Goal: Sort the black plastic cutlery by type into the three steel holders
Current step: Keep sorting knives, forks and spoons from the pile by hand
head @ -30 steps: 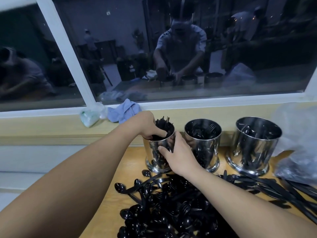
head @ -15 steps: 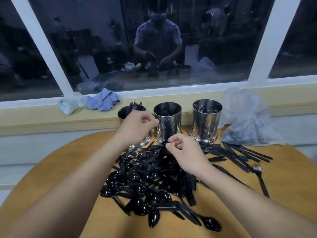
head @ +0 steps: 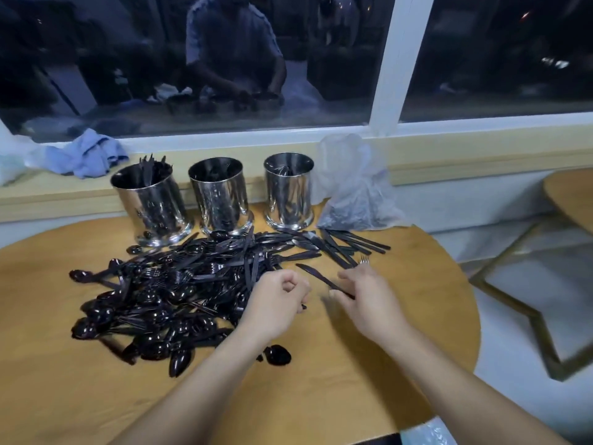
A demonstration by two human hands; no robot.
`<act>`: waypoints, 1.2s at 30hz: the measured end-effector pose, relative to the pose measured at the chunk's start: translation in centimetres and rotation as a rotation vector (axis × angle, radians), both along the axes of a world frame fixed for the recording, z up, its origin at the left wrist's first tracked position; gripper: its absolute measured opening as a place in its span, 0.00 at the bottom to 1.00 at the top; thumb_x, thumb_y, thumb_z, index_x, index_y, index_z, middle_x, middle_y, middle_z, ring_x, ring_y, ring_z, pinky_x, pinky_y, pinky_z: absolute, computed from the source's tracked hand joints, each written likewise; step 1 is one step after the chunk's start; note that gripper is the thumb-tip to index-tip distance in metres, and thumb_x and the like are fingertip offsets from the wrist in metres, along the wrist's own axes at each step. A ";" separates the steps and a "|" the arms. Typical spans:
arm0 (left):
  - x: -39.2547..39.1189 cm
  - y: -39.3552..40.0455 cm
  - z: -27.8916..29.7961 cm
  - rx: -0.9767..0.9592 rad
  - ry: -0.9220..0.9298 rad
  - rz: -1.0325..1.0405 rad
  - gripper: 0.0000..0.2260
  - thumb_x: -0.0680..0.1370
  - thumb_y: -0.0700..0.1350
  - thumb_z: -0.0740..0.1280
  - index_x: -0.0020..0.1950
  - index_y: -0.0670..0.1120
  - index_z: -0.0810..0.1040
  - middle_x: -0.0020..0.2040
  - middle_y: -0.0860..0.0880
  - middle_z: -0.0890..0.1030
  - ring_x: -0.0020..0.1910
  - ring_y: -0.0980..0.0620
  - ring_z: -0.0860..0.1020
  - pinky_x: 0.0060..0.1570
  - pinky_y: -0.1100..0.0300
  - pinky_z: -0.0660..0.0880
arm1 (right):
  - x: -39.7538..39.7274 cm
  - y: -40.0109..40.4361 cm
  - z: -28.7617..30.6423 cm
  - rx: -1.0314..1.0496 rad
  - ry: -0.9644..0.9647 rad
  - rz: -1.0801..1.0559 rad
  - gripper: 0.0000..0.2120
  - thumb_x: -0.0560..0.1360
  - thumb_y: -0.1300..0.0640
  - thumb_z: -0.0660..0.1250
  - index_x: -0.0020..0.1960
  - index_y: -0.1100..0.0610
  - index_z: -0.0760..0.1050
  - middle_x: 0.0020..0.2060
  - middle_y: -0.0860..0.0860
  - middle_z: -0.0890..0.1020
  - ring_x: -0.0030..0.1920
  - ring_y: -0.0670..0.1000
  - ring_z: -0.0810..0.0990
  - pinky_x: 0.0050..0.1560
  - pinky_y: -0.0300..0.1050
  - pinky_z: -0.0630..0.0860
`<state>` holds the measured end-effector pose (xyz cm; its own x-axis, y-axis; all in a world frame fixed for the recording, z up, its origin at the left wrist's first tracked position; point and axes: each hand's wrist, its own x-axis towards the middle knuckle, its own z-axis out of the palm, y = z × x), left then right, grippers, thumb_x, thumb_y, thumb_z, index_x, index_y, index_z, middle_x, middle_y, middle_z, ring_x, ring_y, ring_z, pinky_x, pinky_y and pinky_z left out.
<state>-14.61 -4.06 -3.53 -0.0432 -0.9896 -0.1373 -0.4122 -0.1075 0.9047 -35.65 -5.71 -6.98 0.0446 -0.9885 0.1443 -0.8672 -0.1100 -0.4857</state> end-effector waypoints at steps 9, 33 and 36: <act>-0.7 0.9 -2.4 0.056 0.044 0.073 0.10 0.85 0.44 0.69 0.47 0.48 0.87 0.40 0.50 0.87 0.35 0.55 0.83 0.37 0.60 0.81 | -0.4 -0.8 -2.2 -0.026 0.253 -0.101 0.05 0.80 0.57 0.74 0.45 0.55 0.84 0.46 0.51 0.81 0.50 0.58 0.82 0.45 0.47 0.68; 0.9 0.1 -3.7 0.135 0.605 0.355 0.14 0.91 0.45 0.60 0.57 0.40 0.82 0.41 0.46 0.74 0.36 0.52 0.71 0.35 0.55 0.64 | -1.8 -9.0 -0.5 -0.033 0.544 -0.207 0.26 0.79 0.29 0.65 0.53 0.52 0.82 0.50 0.51 0.83 0.55 0.56 0.79 0.57 0.54 0.73; 1.0 0.2 -4.0 0.153 0.592 0.348 0.14 0.91 0.45 0.61 0.58 0.41 0.84 0.40 0.47 0.75 0.37 0.51 0.70 0.35 0.55 0.62 | -1.2 -9.4 -0.8 -0.053 0.517 -0.173 0.23 0.81 0.31 0.66 0.51 0.51 0.83 0.48 0.50 0.84 0.54 0.55 0.79 0.58 0.53 0.73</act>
<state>-13.56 -3.85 -7.53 0.1623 -0.9310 -0.3269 0.2262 -0.2874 0.9307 -36.83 -15.08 -7.75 -0.0395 -0.9797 0.1965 -0.9990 0.0425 0.0110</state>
